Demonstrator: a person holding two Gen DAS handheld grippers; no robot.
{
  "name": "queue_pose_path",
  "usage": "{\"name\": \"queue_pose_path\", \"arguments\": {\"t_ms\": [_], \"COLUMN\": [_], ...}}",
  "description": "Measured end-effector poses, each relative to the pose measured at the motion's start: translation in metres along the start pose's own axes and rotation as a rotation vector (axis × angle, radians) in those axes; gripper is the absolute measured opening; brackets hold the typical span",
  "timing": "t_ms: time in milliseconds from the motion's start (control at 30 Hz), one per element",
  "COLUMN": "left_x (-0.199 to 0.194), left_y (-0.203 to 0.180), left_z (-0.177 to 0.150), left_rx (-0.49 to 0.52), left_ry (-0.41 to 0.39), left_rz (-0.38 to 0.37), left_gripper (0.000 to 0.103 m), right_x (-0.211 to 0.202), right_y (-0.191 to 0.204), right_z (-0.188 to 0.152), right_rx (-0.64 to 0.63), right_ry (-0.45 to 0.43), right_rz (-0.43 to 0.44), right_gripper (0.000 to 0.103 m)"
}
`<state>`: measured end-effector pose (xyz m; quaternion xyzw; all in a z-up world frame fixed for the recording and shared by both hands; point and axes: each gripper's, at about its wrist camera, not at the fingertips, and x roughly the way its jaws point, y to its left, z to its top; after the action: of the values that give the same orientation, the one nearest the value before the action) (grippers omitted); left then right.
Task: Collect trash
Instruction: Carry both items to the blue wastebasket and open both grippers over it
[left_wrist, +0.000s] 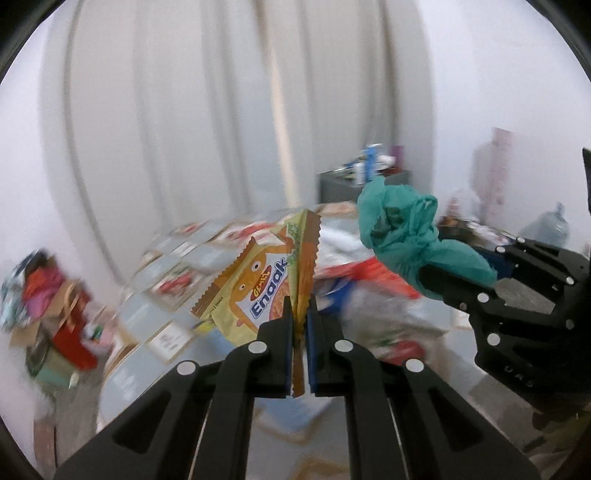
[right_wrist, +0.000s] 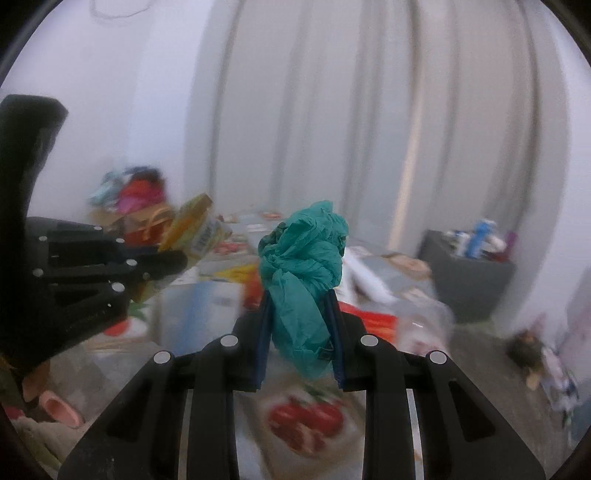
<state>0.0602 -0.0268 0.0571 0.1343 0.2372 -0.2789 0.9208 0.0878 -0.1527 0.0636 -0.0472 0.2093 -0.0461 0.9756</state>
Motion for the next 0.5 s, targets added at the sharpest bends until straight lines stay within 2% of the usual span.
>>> {"name": "queue_pose_path", "arguments": {"t_ms": [200,333,500], "left_x": [0.011,0.035,0.081], "left_y": [-0.084,-0.138,-0.221], "left_z": [0.039,0.061,0.088], "left_rx": [0.143,0.203,0.314], "left_ry": [-0.043,-0.017,0.031], "left_rz": [-0.158,-0.281,-0.418], "left_gripper": [0.006,0.006,0.006], "right_x": [-0.038,-0.06,-0.063], "right_y": [-0.072,-0.121,-0.183], "right_z": [-0.029,-0.055,-0.093], "right_rx": [0.113,0.194,0.326], "right_ry": [-0.009,0.006,0.069], "right_rz": [-0.175,-0.298,-0.428], "right_gripper": [0.025,0.025,0.025]}}
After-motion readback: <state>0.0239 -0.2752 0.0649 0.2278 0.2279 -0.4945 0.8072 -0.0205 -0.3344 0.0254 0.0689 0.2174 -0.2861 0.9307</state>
